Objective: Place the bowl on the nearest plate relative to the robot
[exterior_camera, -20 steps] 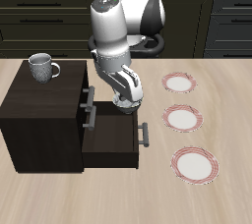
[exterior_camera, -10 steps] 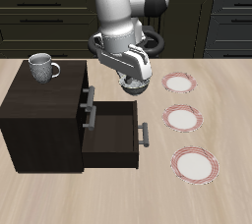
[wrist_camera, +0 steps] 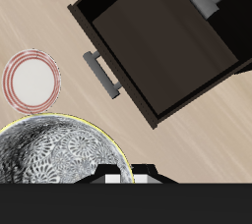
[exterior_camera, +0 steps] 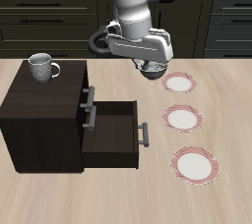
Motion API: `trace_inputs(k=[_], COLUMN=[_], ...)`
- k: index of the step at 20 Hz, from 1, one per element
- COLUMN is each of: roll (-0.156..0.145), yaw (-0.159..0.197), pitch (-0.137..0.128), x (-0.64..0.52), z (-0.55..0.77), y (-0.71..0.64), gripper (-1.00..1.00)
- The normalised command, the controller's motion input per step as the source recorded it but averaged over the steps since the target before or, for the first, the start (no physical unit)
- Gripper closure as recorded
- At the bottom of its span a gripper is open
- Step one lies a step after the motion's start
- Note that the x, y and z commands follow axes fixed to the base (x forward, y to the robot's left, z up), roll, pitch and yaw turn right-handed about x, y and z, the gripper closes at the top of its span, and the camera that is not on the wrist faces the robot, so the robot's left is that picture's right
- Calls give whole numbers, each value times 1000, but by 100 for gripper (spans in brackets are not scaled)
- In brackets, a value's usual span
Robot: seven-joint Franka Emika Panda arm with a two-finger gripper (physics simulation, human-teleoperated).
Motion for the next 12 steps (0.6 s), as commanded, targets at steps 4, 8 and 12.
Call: trace_inputs(k=[4, 8, 12], roll=[-43, 5, -24], yaw=[204, 157, 189], pitch=[-63, 15, -37], x=[-146, -117, -191], z=[153, 16, 80], y=[212, 220, 168], gripper=[100, 100, 100])
